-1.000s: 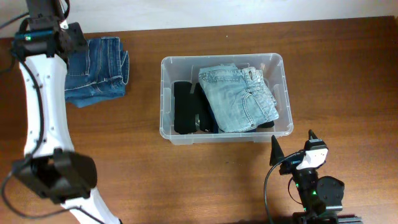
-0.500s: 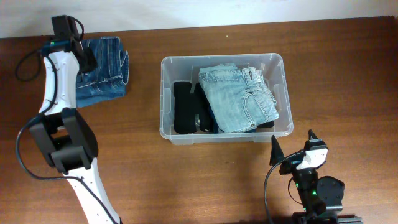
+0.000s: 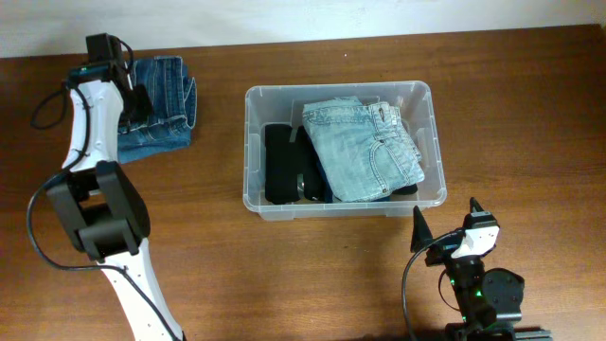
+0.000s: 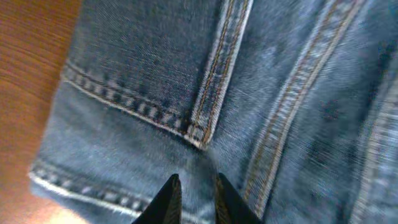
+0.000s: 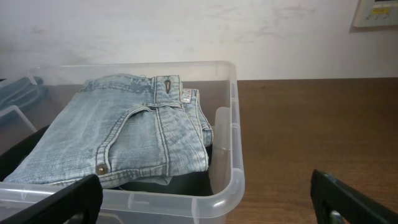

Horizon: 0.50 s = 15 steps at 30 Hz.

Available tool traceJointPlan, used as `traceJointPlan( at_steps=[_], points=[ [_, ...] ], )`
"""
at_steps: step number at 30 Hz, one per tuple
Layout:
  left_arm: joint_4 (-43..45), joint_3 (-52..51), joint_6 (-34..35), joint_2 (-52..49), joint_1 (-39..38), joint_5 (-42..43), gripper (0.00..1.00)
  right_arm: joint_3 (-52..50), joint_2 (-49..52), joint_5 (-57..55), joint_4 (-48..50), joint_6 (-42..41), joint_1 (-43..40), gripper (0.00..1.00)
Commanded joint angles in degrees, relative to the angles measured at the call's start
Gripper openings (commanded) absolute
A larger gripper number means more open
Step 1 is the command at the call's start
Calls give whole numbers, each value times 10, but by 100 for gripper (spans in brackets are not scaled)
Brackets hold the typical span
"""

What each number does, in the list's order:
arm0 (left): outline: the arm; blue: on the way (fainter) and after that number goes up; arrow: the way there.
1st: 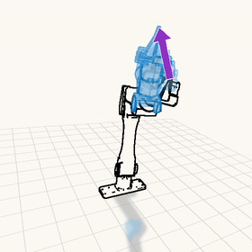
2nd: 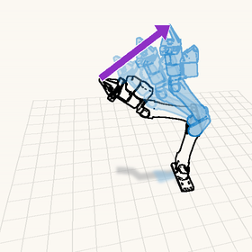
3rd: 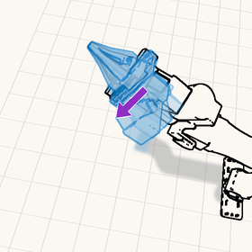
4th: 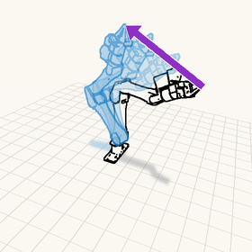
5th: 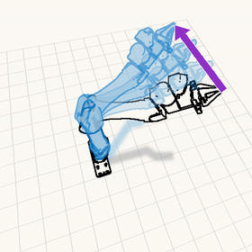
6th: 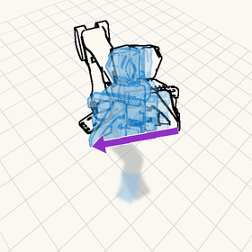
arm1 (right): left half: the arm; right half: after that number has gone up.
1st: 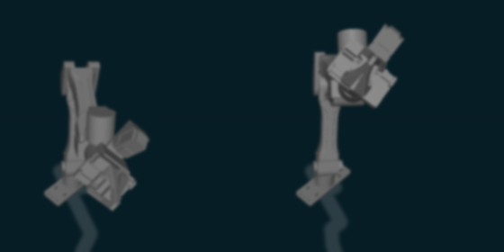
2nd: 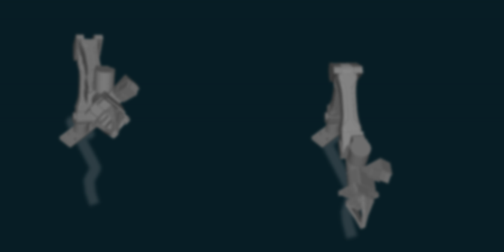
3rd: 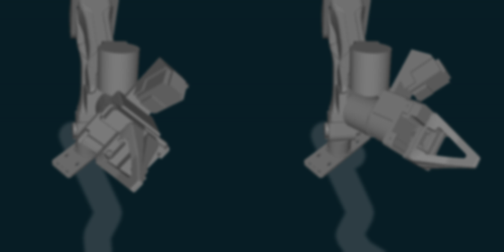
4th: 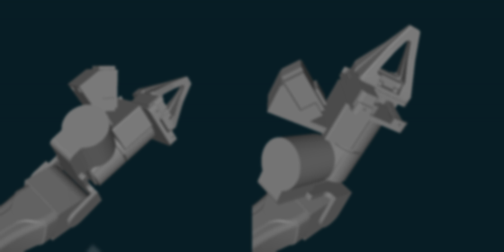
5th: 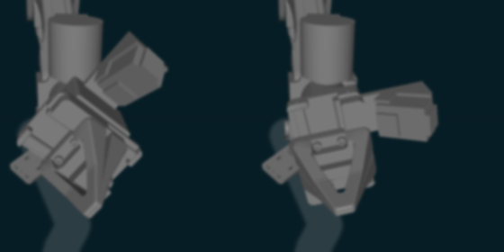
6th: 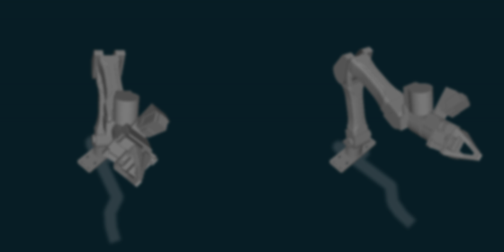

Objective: Pack container
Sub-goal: 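Lower the left gripper onto the dark blue jeans edge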

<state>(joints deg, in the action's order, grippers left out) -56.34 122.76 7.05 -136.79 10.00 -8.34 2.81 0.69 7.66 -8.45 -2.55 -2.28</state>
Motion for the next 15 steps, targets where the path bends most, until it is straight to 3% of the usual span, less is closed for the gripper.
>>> traceJointPlan(
  at_steps=[1, 9, 15],
  points=[
    [1, -10, -3, -35, 9, 5, 18, -4, -5, 7, 0, 4, -5, 99],
    [-64, -10, -3, -47, 9, 22, 12, -4, -5, 7, 0, 4, -5, 98],
    [-125, -10, -3, -46, 9, 129, 4, -4, -5, 7, 0, 4, -5, 98]
  ],
)
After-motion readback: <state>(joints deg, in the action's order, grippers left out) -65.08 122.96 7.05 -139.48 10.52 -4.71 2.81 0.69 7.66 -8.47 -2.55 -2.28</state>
